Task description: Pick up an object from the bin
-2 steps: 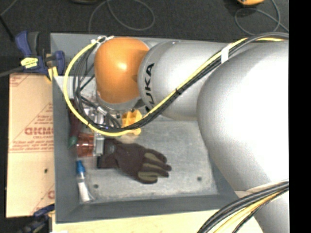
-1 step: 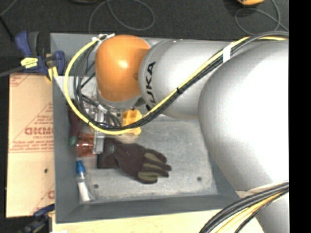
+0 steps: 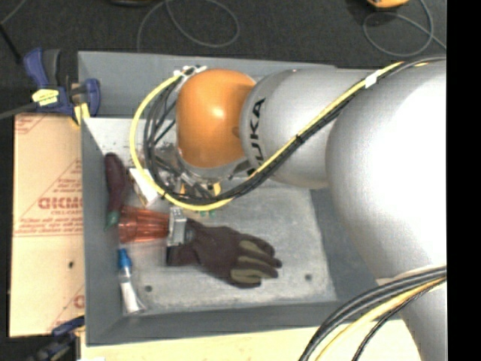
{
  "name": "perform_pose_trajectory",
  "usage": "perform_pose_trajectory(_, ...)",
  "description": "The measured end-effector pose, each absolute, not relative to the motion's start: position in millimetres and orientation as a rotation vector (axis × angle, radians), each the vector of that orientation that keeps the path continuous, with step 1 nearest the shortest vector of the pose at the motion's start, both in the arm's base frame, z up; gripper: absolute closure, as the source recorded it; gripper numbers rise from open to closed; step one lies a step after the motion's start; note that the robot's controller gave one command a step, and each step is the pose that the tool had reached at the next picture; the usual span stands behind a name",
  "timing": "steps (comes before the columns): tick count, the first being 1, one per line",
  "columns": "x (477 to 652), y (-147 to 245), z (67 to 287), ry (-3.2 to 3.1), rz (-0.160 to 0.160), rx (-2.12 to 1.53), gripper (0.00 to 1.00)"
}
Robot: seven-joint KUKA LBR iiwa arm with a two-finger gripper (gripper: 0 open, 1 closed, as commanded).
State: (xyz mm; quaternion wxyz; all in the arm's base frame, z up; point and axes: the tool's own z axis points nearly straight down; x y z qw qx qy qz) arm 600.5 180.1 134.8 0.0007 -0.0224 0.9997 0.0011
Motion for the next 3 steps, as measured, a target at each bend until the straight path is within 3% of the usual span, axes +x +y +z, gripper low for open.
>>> perform_pose_trajectory(1, 619.6, 154.6, 140.1, 3.144, -0.004, -0.102, 0.0)
perform_pose_trajectory(2, 595.9, 147.1, 121.1, 3.123, 0.006, -0.127, 0.0)
perform_pose_trajectory(3, 516.3, 100.6, 73.0, 3.12, -0.002, -0.373, 1.0)
